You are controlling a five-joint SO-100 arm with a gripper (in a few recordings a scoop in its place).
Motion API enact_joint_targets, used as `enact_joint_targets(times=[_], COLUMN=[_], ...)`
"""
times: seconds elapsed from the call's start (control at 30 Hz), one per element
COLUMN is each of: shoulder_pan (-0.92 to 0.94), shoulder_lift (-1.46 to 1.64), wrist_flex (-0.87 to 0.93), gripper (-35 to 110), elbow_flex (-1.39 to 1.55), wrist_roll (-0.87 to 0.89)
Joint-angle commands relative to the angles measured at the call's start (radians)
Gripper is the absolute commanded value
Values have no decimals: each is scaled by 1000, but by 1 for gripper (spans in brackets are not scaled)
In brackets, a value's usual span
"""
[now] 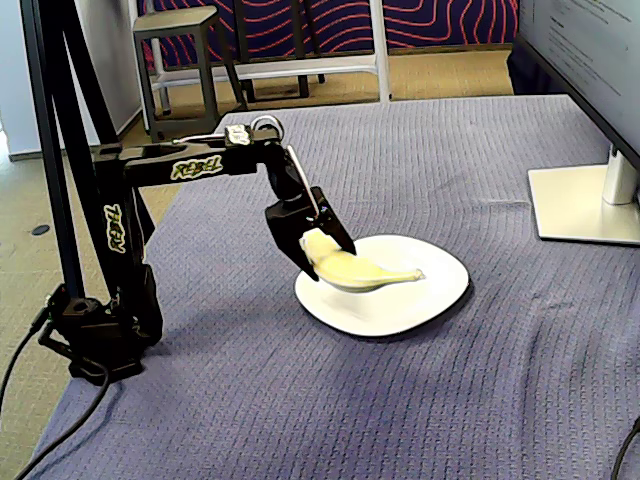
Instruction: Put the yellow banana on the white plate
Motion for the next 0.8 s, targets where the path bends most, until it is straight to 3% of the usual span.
enact_joint_targets(times=[0.0, 0.77], shoulder_pan=[-14, -8], shoulder_lift=[-43, -330], wrist_flex=[26, 57], gripper=[8, 9], elbow_flex=[-189, -443], wrist_roll=[17, 32])
